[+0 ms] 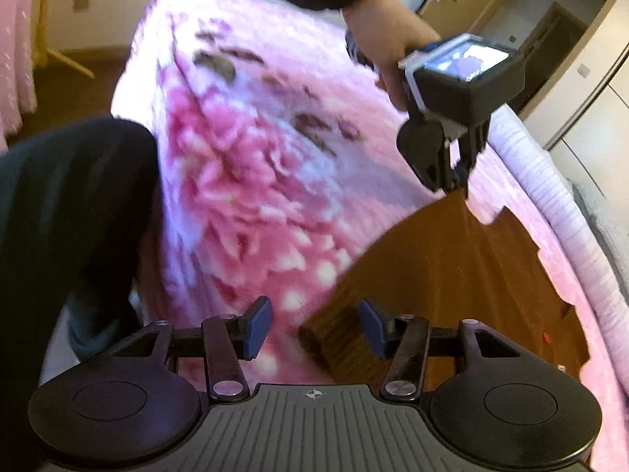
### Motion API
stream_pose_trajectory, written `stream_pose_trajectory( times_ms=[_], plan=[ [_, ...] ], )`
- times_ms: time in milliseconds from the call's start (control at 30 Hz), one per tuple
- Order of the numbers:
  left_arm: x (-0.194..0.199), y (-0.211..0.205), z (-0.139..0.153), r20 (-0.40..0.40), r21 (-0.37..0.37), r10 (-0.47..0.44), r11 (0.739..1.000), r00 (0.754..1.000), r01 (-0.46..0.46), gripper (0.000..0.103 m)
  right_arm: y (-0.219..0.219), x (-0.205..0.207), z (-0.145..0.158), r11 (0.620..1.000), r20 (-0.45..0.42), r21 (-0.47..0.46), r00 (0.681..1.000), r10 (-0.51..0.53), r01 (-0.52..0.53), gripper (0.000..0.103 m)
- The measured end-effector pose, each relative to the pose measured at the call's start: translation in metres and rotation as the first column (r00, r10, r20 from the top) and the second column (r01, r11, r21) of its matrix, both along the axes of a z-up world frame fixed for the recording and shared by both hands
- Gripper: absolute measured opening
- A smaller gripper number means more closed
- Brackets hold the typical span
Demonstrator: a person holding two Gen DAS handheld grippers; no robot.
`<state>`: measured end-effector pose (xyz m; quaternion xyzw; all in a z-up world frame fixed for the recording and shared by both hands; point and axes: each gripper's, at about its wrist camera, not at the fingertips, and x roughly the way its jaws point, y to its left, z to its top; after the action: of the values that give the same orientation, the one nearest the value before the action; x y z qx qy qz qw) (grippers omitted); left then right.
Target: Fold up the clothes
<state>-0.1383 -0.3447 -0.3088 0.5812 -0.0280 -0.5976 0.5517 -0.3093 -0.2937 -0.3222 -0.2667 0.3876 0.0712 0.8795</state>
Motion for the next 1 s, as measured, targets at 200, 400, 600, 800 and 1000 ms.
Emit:
stream_pose_trajectory(
  times_ms=[200, 400, 600, 800, 1000],
  plan=[
    [-0.005, 0.012, -0.005, 0.003, -0.035, -0.026, 0.999, 1.000, 0.026, 0.008, -0.011, 0.000, 0.007, 0.997, 0.014, 0.023, 0.997, -0.080, 0.080, 0.051],
    [-0.011, 0.017, -0.011, 0.062, -0.059, -0.081, 0.995, 0.995, 0.085, 0.031, -0.017, -0.002, 0.007, 0.994, 0.015, 0.045, 0.995, -0.101, 0.100, 0.010],
    [-0.017, 0.021, -0.023, 0.176, -0.049, -0.152, 0.985, 0.973, 0.163, 0.033, -0.034, -0.011, 0.031, 0.964, 0.072, 0.218, 0.982, -0.172, 0.153, 0.007],
    [-0.022, 0.019, -0.033, 0.271, -0.033, -0.215, 0.972, 0.938, 0.232, 0.034, -0.049, -0.022, 0.061, 0.940, 0.119, 0.291, 0.969, -0.218, 0.176, 0.007],
    [-0.019, 0.000, -0.027, 0.247, -0.021, -0.189, 0.979, 0.950, 0.200, 0.007, -0.058, -0.026, 0.063, 0.934, 0.114, 0.310, 0.968, -0.222, 0.178, 0.007]
  ],
)
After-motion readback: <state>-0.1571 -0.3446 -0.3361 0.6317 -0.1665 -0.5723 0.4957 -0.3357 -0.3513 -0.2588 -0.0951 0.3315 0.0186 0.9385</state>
